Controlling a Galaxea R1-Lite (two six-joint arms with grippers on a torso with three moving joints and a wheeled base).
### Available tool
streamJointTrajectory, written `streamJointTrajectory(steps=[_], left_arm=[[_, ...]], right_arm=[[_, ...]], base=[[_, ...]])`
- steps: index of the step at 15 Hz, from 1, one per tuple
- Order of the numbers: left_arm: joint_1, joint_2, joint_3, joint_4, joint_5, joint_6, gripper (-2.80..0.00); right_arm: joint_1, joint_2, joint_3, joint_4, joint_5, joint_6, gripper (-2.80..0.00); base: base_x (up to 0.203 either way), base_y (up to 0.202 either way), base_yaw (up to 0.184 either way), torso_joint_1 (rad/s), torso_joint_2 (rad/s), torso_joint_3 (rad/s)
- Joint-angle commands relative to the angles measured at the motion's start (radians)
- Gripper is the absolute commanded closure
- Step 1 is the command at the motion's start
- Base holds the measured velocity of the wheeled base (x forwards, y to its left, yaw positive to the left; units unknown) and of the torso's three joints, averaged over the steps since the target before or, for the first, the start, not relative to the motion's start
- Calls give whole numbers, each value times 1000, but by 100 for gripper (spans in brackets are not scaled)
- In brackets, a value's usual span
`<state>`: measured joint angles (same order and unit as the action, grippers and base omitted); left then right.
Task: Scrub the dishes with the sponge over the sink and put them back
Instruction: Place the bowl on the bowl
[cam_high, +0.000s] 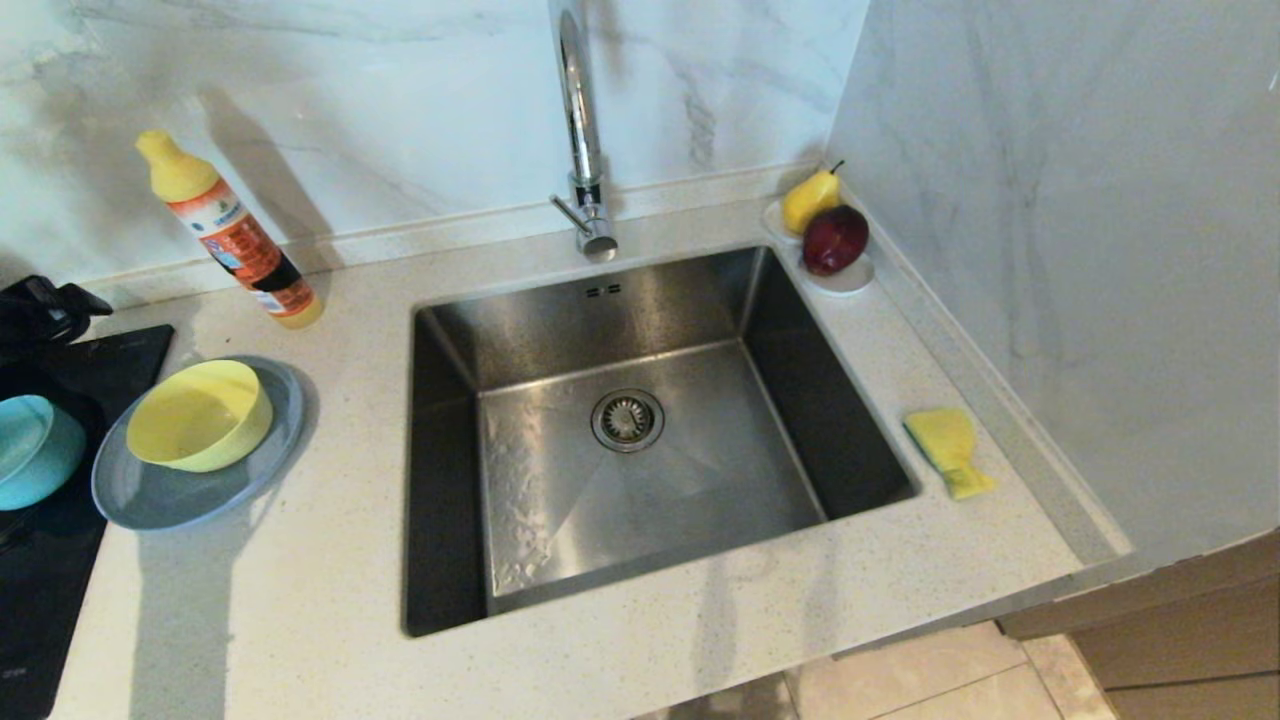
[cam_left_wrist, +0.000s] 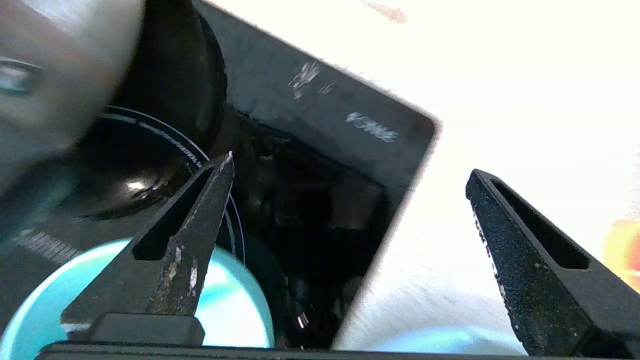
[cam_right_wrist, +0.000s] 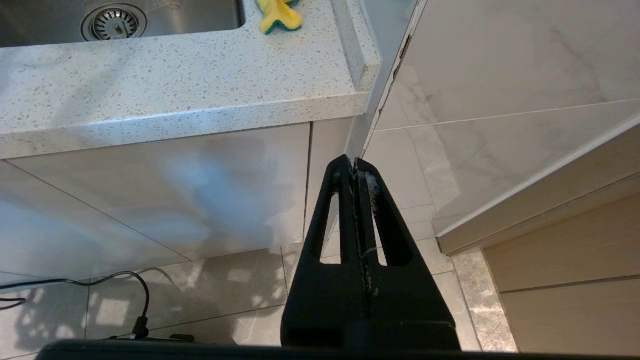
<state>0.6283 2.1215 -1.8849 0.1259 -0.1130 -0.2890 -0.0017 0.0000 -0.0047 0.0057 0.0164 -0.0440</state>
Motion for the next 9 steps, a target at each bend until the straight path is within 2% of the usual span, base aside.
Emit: streamJointTrajectory(steps=[1, 4, 9], left_arm=[[0, -94, 1, 102, 0, -10, -280], [0, -123, 1, 282, 2, -13, -280], [21, -42, 24, 311, 10, -10, -280]], right_arm=[[0, 0, 0, 0, 0, 0, 0], [0, 1, 0, 0, 0, 0, 0], [0, 1, 0, 0, 0, 0, 0]], base=[[0, 0, 0, 0, 0, 0], [0, 0, 0, 0, 0, 0], [0, 0, 0, 0, 0, 0]])
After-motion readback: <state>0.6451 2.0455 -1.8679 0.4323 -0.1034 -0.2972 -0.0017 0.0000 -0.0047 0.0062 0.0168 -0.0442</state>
